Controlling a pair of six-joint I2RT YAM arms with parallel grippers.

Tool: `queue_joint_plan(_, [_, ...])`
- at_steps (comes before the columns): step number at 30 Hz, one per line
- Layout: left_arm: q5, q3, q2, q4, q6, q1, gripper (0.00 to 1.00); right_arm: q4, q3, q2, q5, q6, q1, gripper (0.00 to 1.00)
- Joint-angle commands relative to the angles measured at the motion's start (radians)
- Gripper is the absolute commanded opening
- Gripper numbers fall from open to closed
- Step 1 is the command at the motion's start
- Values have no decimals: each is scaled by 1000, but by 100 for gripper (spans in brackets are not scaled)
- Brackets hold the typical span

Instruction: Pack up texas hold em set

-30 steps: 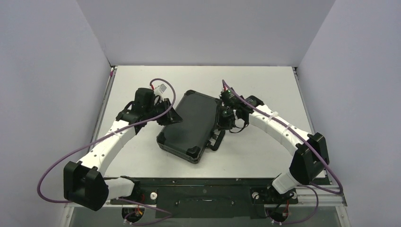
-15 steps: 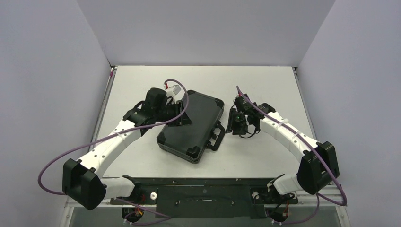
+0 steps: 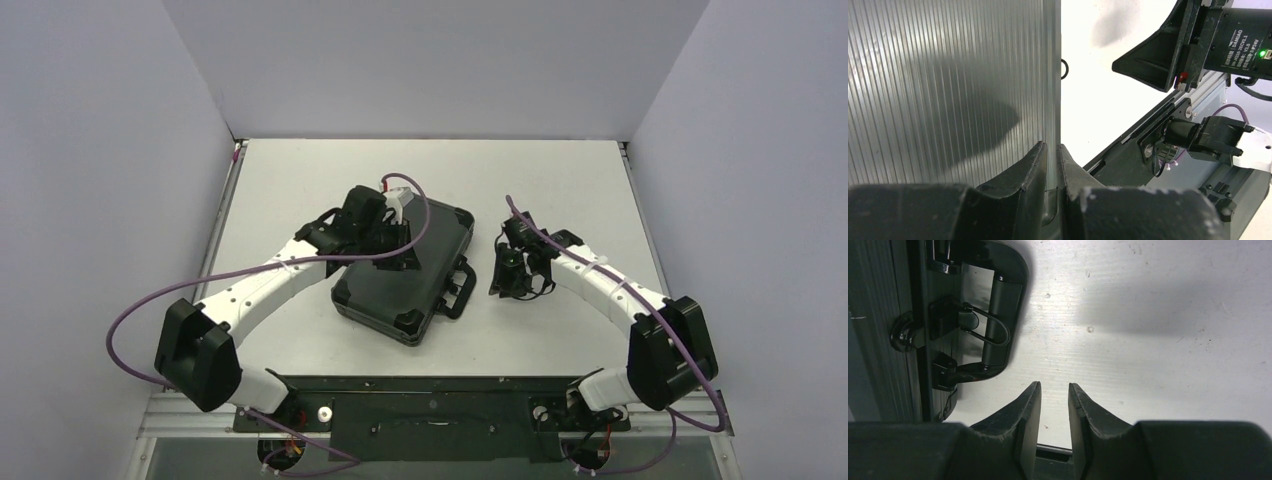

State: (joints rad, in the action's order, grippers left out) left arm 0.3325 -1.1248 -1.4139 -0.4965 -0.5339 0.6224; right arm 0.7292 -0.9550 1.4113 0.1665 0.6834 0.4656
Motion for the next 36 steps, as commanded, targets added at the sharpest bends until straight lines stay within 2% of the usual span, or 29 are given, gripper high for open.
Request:
queue_joint_plan(1, [-21, -79, -38, 26, 36, 20, 10, -59, 13, 16, 0, -24, -10, 23])
queue_joint_plan(11, [-29, -113, -123, 11, 66, 52, 5, -95, 34, 75, 32, -42, -16, 19])
queue_joint_plan(20, [-34, -83, -149, 6, 72, 77, 3, -121, 38, 120, 53, -41, -18, 16])
queue_joint_plan(36, [-70, 226, 1, 90, -24, 148, 1, -180, 38, 187, 114, -22, -25, 14])
